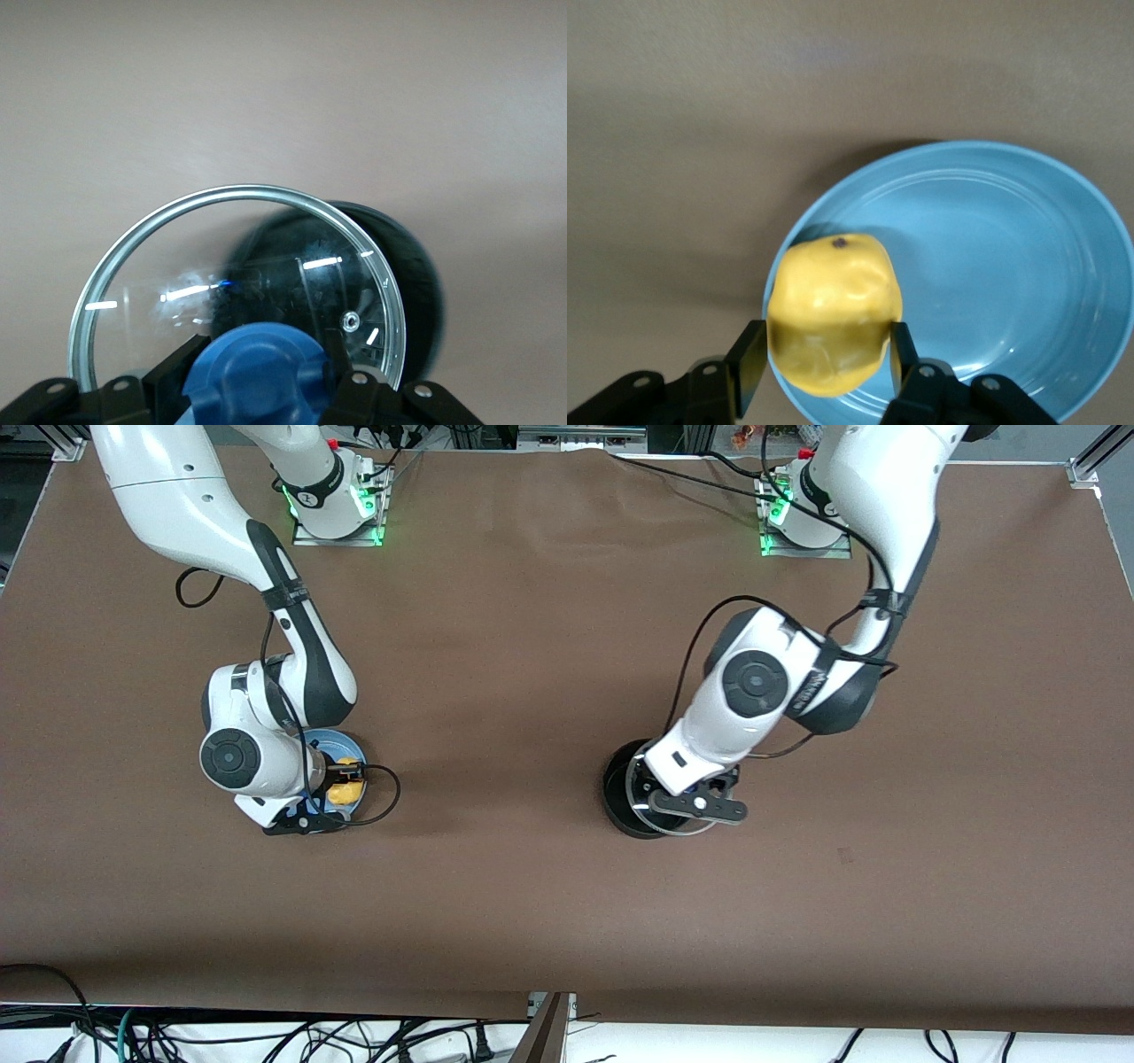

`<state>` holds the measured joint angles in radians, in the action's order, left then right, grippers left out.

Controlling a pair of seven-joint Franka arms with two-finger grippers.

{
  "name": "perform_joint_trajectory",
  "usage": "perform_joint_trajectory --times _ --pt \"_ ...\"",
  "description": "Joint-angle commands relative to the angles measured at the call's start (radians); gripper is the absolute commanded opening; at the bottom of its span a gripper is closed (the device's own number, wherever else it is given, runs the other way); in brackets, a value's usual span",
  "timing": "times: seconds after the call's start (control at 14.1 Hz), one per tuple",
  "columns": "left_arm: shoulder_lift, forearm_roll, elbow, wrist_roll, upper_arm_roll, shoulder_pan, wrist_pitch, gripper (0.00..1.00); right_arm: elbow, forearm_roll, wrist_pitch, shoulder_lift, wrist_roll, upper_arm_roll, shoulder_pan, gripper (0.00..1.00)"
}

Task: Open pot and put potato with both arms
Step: 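Lift the glass lid off the saucepan with the left gripper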

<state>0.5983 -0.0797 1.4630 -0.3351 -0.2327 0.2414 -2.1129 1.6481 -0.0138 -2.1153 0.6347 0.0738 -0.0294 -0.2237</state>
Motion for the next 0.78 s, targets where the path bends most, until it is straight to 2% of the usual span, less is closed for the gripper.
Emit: perform_joint_trajectory --times 0.0,0.14,0.28,0.43,0.5,0.64,0.71 --pt "-0.064 0.054 0.025 0.209 0.001 -0.137 0.063 0.58 -0.057 -0.084 0.096 -0.023 0.042 0.003 -0.006 0.63" --pt "-0.09 0.057 0.028 0.357 0.01 -0.212 0.118 0.58 -0.08 -0.15 0.153 -0.023 0.124 0.009 -0.022 0.63" --pt "-0.127 0.092 0.066 0.532 0.135 -0.205 0.126 0.57 -0.091 -0.141 0.153 -0.024 0.138 0.014 -0.045 0.66" --pt "-0.127 0.187 0.097 0.724 0.238 -0.223 0.125 0.57 -0.091 -0.134 0.155 -0.023 0.091 0.008 -0.025 0.83" --pt "-0.126 0.239 0.123 0.825 0.298 -0.223 0.119 0.57 -0.091 -0.114 0.153 -0.021 0.045 -0.001 -0.019 0.86" --pt "-0.118 0.348 0.172 0.991 0.392 -0.225 0.1 0.58 -0.09 -0.042 0.14 -0.013 0.009 -0.018 -0.017 0.89" --pt "-0.118 0.36 0.198 1.057 0.418 -0.225 0.078 0.58 -0.085 -0.04 0.13 -0.006 0.011 -0.018 -0.016 0.89"
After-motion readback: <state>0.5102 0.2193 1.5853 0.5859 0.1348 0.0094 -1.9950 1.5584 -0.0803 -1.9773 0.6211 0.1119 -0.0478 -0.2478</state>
